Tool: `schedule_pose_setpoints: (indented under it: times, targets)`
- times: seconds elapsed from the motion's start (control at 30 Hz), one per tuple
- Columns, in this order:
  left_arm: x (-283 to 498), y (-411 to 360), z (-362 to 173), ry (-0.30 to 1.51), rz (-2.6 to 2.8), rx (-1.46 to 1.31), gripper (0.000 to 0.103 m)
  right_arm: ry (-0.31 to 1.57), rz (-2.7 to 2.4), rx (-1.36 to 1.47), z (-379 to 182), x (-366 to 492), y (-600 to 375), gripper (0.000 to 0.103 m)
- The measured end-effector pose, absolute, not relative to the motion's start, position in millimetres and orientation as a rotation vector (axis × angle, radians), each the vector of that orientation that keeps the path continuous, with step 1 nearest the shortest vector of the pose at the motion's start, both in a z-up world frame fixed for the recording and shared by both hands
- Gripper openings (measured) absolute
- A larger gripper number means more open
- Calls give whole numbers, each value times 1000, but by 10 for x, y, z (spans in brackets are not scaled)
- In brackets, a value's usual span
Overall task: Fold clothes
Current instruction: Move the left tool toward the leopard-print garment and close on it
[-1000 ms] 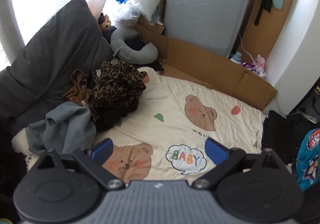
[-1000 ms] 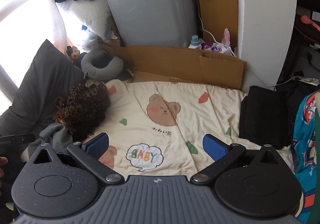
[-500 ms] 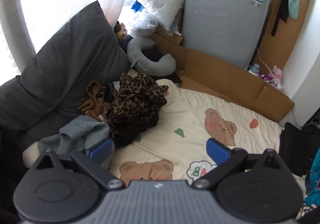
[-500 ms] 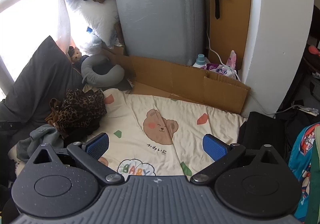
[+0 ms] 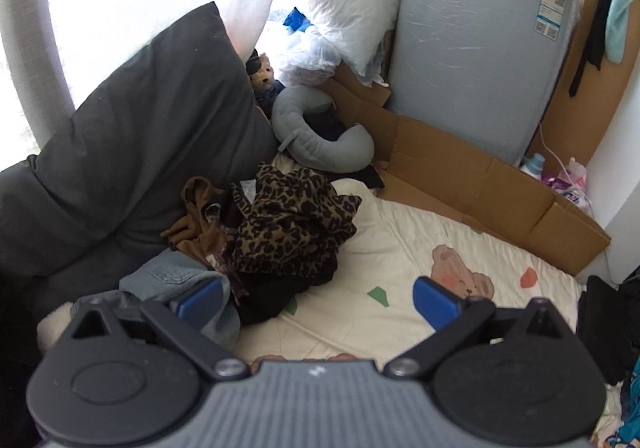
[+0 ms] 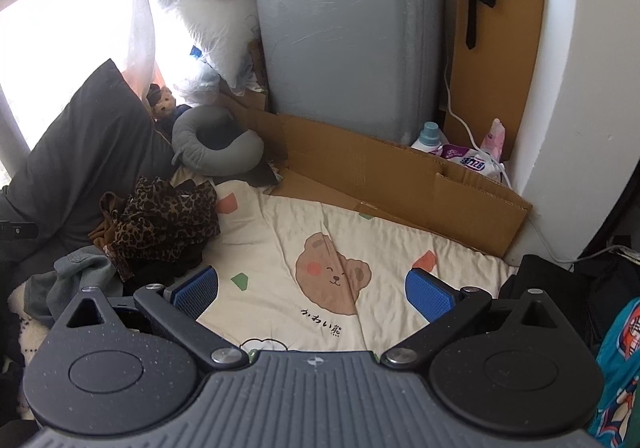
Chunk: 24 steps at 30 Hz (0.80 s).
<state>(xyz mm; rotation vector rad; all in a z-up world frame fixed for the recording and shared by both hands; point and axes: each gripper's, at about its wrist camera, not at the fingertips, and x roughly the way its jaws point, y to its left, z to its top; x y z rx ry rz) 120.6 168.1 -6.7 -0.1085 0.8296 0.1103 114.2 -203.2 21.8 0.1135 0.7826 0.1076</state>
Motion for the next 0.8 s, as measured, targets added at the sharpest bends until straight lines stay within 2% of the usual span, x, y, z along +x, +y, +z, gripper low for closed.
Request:
schedule_pose_setpoints:
  times: [0.43, 0.8]
  targets:
    - [1570, 1694, -361, 817, 79, -56, 102, 727, 78, 52, -110, 1607, -2061, 103]
    - [1884, 1744, -740, 806, 61, -73, 101, 771, 93, 57, -380, 1964, -2076, 103]
